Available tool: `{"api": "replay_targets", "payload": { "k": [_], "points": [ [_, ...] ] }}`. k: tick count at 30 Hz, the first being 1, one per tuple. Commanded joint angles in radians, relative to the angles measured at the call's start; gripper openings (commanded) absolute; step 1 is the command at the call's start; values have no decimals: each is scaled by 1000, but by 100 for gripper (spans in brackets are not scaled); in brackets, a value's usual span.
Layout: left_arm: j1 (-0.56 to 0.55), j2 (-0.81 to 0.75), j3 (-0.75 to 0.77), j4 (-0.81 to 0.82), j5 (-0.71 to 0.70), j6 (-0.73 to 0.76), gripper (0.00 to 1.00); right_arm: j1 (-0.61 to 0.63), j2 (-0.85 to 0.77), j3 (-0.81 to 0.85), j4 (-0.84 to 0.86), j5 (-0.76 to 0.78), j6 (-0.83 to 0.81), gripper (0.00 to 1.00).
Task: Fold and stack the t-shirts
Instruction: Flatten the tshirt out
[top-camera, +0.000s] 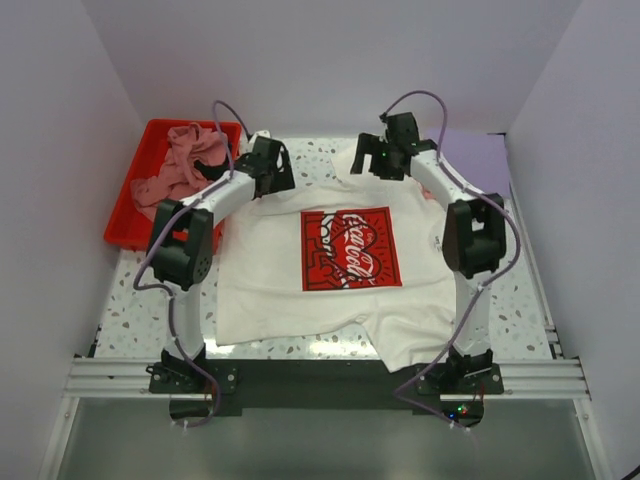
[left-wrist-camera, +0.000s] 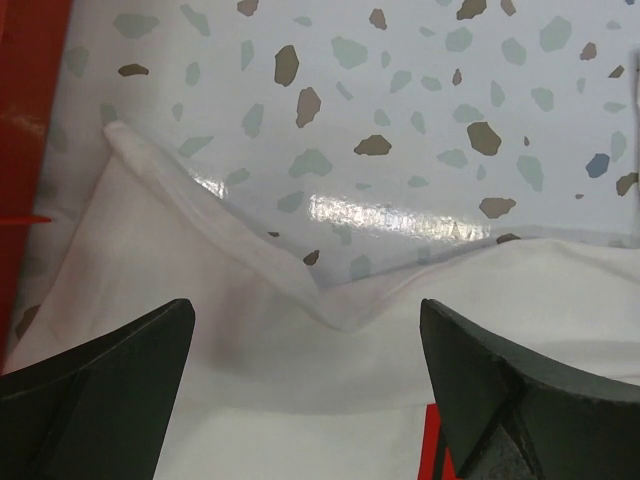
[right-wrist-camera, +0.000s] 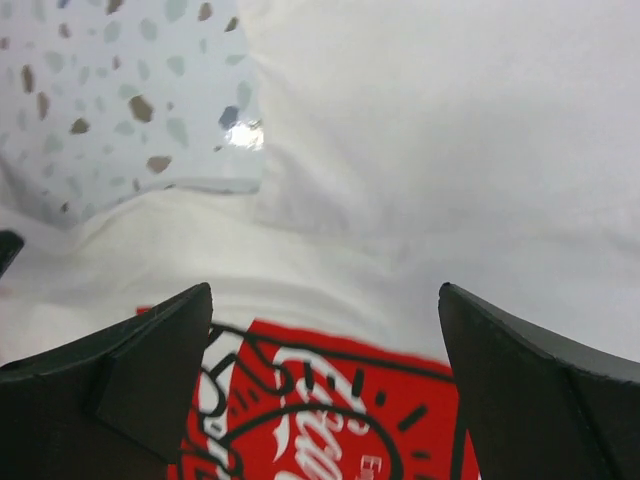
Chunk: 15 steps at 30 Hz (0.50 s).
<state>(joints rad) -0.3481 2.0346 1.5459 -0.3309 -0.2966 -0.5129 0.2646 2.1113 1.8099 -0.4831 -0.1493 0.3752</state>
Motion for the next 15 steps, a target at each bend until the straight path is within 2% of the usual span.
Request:
{"api": "replay_targets", "payload": {
  "k": [1, 6, 15],
  "points": [
    [27, 61, 66, 39, 8, -3, 100, -10, 165, 172, -83, 51, -45, 99],
    [37, 137, 114, 50, -9, 5, 100, -42, 312, 333, -123, 71, -59, 99],
    [64, 289, 243, 32, 5, -3, 100, -102, 340, 250, -139, 111, -71, 99]
  ]
}}
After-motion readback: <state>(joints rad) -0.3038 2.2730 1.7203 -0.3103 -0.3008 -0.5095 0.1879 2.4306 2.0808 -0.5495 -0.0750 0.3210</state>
